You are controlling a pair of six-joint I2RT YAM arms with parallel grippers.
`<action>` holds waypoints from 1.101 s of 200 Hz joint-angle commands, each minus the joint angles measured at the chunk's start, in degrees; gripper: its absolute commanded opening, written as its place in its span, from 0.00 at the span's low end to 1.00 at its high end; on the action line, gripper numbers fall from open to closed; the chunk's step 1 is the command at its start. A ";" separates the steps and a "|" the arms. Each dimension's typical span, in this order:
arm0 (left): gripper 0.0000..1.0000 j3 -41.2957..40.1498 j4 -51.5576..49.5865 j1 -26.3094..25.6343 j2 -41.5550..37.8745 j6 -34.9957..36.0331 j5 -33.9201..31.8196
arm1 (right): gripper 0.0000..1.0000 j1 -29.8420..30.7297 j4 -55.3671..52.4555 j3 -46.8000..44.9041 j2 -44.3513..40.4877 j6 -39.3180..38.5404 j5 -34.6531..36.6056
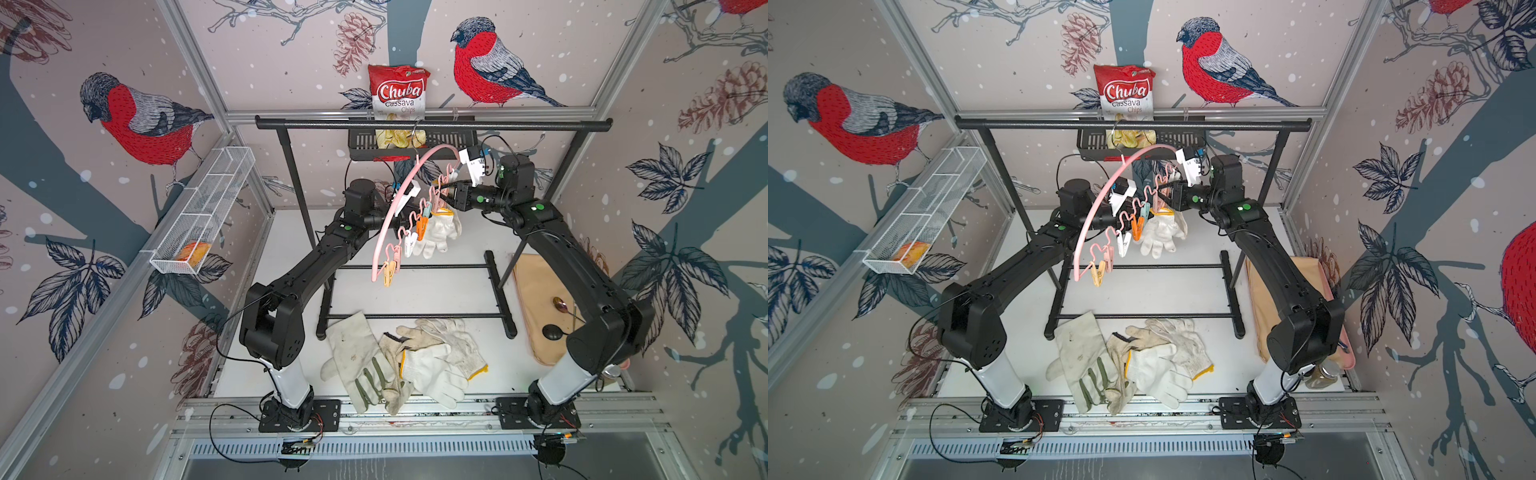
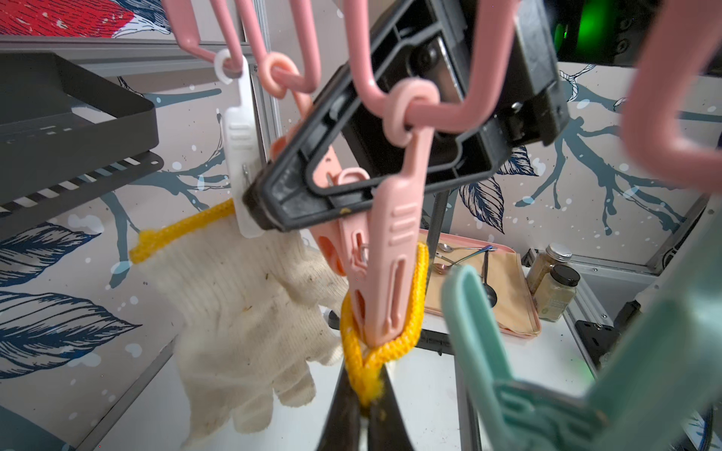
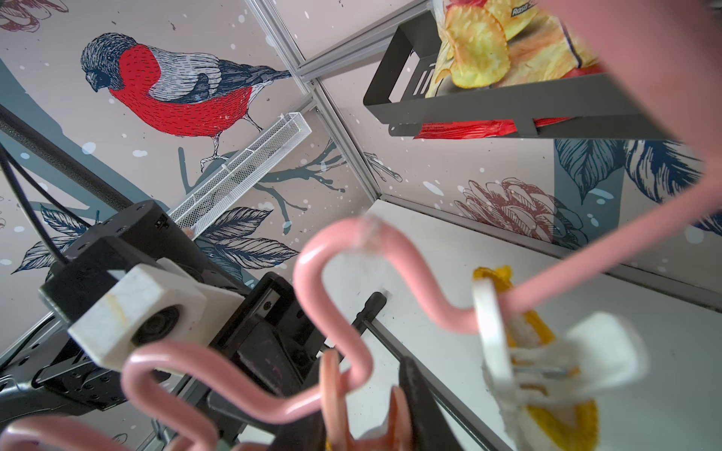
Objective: Clip the gloves onto a hanger to dry
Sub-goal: Open the clamp at the hanger.
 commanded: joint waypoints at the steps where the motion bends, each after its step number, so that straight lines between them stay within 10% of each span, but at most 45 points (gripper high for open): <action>1: 0.00 0.78 5.49 0.55 0.27 0.23 2.16 | 0.16 0.03 1.37 0.28 -0.21 -0.74 -1.91; 220: 0.00 -3.43 14.98 -1.27 2.56 -9.50 -1.38 | 0.15 -0.40 3.31 -0.84 -0.27 -0.12 -0.94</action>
